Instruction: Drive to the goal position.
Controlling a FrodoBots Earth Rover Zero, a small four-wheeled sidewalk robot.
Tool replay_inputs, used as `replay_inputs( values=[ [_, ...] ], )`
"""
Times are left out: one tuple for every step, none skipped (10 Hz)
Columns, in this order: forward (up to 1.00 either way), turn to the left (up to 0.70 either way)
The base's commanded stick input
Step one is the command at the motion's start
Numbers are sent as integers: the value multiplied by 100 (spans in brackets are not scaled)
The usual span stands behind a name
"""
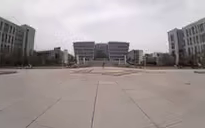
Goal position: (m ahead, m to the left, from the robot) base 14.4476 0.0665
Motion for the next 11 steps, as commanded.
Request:
replay_inputs(
  values=[
    [70, 1],
    [70, 1],
    [70, 1],
    [70, 1],
    [70, 1],
    [70, 1],
    [70, 1],
    [70, 1],
    [70, 1],
    [70, 1],
    [70, 1]
  ],
)
